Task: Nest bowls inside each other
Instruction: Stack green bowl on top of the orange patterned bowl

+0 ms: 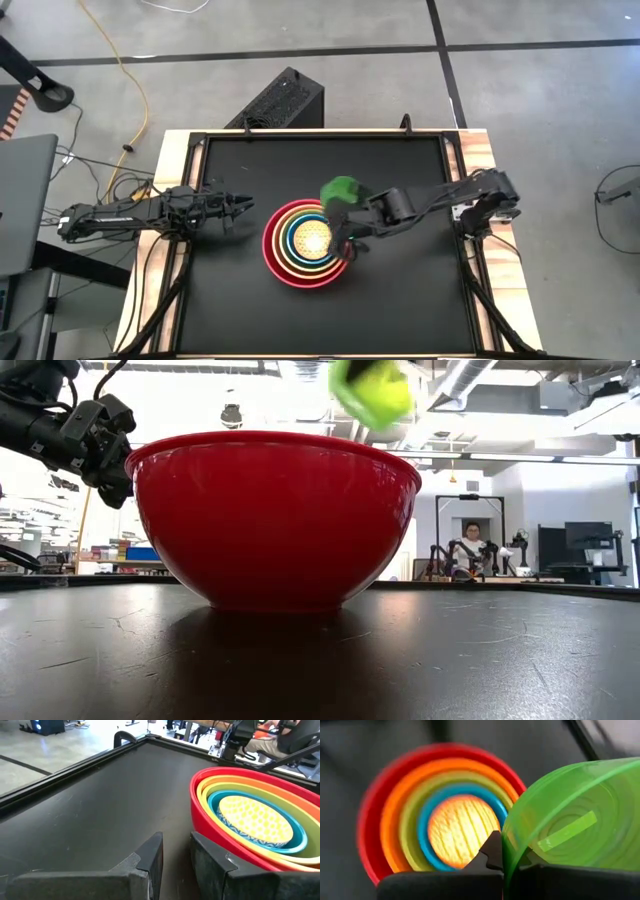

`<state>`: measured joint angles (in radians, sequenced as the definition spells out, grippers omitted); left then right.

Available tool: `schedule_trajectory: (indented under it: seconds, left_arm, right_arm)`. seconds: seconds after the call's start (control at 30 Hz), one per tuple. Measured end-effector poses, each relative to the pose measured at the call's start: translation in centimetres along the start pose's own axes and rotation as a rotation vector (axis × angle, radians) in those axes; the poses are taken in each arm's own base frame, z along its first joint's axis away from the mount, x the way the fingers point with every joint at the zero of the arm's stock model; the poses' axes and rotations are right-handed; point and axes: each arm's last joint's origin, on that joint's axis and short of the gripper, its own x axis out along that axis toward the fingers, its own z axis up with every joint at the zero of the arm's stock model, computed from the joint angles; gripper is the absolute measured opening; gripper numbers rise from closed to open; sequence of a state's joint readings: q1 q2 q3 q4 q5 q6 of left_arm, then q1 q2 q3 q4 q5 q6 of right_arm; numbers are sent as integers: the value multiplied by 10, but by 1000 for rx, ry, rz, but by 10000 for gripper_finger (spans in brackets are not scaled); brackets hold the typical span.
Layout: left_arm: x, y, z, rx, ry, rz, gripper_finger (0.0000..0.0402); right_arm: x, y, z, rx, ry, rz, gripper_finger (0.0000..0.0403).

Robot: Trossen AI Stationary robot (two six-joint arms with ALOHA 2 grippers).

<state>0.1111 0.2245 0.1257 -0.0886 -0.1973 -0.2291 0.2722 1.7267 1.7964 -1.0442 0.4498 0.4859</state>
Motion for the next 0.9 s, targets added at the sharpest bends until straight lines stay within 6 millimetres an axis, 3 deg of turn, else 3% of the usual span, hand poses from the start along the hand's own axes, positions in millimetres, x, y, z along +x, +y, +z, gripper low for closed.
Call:
schedule_trajectory:
  seconds: [0.17, 0.33, 0.7, 0.9]
  left_arm:
    - [0, 0, 0, 0, 0, 1, 87]
    - [0, 0, 0, 0, 0, 1, 87]
    - [0, 0, -1, 9, 6, 1, 87]
    - [0, 0, -1, 9, 7, 2, 87]
  right_arm:
    - [20, 30, 33, -226, -79, 33, 4]
    - [48, 55, 40, -387, -21, 49, 4]
    - [122, 77, 13, -486, 231, 69, 5]
    - [140, 79, 0, -494, 339, 78, 5]
